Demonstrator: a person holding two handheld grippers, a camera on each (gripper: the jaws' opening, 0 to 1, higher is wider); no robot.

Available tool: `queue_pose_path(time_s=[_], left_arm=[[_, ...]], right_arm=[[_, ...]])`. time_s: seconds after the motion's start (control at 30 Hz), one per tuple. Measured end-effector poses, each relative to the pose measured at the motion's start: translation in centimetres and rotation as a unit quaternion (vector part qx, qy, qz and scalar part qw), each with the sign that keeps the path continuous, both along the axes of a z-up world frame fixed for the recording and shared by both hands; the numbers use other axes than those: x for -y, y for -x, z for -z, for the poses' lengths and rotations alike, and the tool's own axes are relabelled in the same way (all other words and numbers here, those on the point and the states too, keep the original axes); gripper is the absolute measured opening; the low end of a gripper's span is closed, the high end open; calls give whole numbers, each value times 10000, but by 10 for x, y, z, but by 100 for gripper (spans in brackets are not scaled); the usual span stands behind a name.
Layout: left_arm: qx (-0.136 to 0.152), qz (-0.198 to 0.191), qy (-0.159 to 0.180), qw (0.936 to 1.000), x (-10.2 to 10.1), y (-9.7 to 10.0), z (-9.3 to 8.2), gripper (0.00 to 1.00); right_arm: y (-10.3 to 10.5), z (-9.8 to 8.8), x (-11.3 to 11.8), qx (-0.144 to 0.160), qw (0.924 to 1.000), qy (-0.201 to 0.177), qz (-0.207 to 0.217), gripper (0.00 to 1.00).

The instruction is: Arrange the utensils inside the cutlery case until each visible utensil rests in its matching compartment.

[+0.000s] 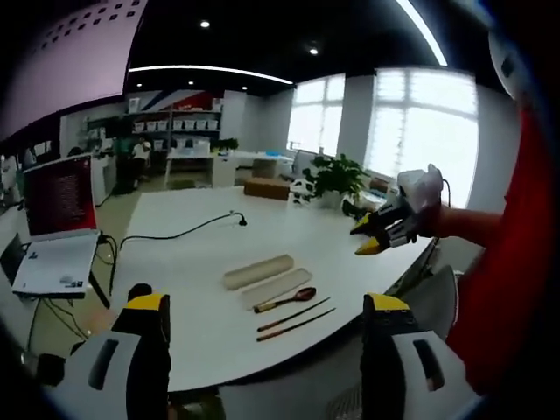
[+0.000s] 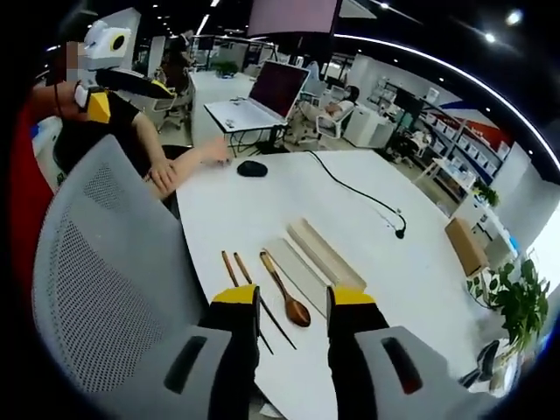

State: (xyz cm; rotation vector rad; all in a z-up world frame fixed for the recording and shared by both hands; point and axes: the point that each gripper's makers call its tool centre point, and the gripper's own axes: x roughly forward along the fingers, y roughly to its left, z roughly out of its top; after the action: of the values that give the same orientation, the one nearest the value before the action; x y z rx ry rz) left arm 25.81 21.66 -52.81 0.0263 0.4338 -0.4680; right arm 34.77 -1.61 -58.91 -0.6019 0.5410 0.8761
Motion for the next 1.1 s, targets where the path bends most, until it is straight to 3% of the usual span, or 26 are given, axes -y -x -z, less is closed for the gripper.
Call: queue_pose_path(time_s=[0.03,0.1,0.2,0.5,0.57,0.7,0.83,1.1], left_arm=[[-23,-53,-229,9997,-5,1,4,88],[-41,-180,-366,9992,-9,1,7,87],[-43,-167,-52,9998,-1,4,6,89],[-71,-174,-32,9998,0,1,5,88],[-61,-185,-59,9998,0,0,4,88],[-51,-251,-410,9988,-9,-2,7,81],[-95,-339,-652,9973,-12,-4,12,82],[-143,-164,-393,9990,-4,-10,13,85]], right_arm=[[1,2,-2,-40,10000,15,-24,26],[2,4,-4,-59,10000,-17,-35,27],[0,7,-7,-132,9999,-91,-22,28],[-6,11,-10,-59,9997,172,-190,27],[-9,14,-8,-172,9997,131,-71,25],[-9,14,-12,-221,9997,-78,-67,24],[-11,14,-13,-228,9996,-131,-43,23],[-12,24,-21,-284,9995,23,-160,22]])
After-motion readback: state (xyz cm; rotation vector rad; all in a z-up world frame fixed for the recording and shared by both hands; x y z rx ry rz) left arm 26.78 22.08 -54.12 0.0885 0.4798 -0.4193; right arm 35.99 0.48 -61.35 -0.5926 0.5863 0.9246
